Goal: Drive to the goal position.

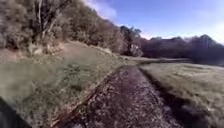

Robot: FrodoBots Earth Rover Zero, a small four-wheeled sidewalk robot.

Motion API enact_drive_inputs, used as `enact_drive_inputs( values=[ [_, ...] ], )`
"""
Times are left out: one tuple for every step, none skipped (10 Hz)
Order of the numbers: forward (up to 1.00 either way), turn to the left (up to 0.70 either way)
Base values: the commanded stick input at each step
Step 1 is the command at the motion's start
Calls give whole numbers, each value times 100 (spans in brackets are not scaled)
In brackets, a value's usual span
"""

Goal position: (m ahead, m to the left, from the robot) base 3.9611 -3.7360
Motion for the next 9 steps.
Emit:
enact_drive_inputs(
  values=[
    [85,0],
    [85,0],
    [85,0],
    [85,0],
    [62,0],
    [24,0],
    [0,0],
    [0,0],
    [0,0]
  ],
)
